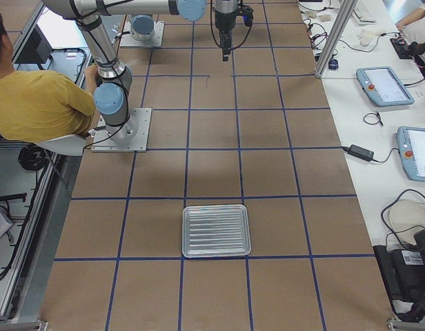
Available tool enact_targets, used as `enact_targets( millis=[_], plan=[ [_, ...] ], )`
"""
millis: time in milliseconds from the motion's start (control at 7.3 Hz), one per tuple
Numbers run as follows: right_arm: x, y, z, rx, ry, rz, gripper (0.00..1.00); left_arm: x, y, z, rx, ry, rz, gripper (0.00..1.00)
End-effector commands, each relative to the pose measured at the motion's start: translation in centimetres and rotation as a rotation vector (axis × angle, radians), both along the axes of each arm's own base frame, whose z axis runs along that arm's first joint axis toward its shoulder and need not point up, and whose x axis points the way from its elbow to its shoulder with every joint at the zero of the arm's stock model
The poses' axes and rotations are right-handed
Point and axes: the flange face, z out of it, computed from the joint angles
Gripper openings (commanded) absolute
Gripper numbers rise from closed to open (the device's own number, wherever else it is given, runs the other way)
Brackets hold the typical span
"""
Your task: Place bearing gear from tray to pile
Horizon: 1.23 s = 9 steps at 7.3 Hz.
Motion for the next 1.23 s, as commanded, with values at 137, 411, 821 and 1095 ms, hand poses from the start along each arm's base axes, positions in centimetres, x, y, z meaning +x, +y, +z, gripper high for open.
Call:
enact_targets(
  millis=[137, 411, 821, 1095],
  plan=[
    [0.0, 0.0, 0.0, 0.003, 0.000, -0.001, 1.00, -12.2, 6.0, 9.6, -0.044, 0.014, -0.008, 1.00],
    [0.0, 0.0, 0.0, 0.002, 0.000, -0.001, 1.00, -15.1, 7.2, 10.3, -0.056, 0.037, -0.011, 1.00],
    [-0.1, -0.1, -0.1, 0.000, 0.000, -0.002, 1.00, -16.2, 8.6, 11.5, -0.065, 0.092, -0.020, 1.00],
    [0.0, -0.3, 0.6, -0.016, -0.008, -0.011, 1.00, -16.1, 10.0, 11.5, -0.037, 0.084, -0.026, 1.00]
  ],
)
